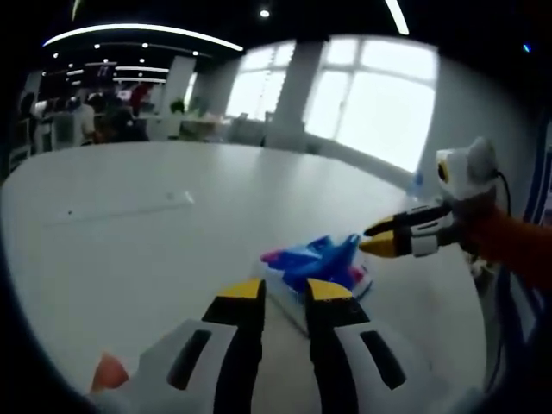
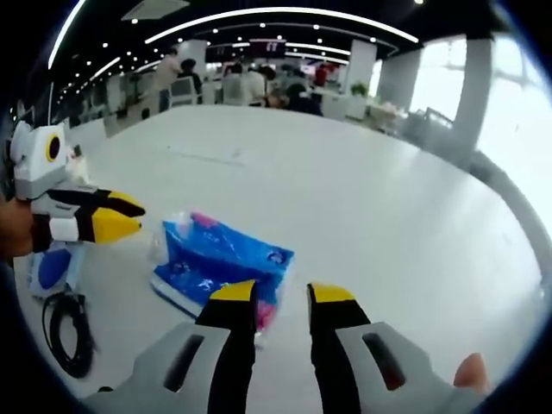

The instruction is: Arrange the tabletop items into an orderly group along one side of the table until the central work area is clear of visible clutter.

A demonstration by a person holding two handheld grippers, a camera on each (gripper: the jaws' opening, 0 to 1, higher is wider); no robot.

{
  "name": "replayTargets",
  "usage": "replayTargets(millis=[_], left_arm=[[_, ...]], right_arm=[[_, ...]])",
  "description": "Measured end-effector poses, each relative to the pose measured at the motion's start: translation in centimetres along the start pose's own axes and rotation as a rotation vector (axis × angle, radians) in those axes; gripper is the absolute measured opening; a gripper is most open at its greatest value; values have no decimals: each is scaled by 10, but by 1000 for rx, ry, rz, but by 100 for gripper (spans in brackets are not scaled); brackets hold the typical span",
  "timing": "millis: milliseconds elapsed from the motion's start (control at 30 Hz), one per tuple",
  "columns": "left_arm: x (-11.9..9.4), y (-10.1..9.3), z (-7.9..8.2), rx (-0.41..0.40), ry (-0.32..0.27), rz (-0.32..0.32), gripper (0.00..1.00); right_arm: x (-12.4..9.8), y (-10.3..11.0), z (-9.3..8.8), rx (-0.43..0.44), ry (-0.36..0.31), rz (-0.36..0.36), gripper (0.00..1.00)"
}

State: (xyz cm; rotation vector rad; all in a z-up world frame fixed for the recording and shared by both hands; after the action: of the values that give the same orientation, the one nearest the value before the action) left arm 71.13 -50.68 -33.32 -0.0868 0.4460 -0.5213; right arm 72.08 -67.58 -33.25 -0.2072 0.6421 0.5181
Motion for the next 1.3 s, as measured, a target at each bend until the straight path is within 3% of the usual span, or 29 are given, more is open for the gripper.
replayTargets(millis=[100, 433, 833, 1033, 1300], left_arm=[[-5, -1, 4, 17, -2, -6, 19], [-20, -7, 4, 70, 37, -29, 39], [-31, -14, 3, 52, 80, -56, 58], [-39, -17, 0, 55, 114, -73, 65], [-54, -21, 4, 81, 123, -85, 67]], right_arm=[[-4, 4, 6, -7, -16, -4, 30], [-11, 15, 12, -12, -33, 3, 39], [-22, 25, 12, -8, -29, 15, 47], [-27, 32, 13, -4, -26, 22, 52], [-35, 43, 17, -9, -30, 29, 56]])
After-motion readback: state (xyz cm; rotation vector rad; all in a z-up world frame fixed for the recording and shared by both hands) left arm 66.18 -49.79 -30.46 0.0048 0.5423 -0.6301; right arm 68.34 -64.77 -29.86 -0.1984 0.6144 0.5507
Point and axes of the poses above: the point that each gripper's makers call its tool centre point, and the gripper's own axes: x roughly forward along the fingers, y roughly to its left, z roughly out of its top, the point moved 2 cm from there along -x, roughly backward along the fingers, and after that the axes turned 10 degrees about z, right-handed, at the moved point
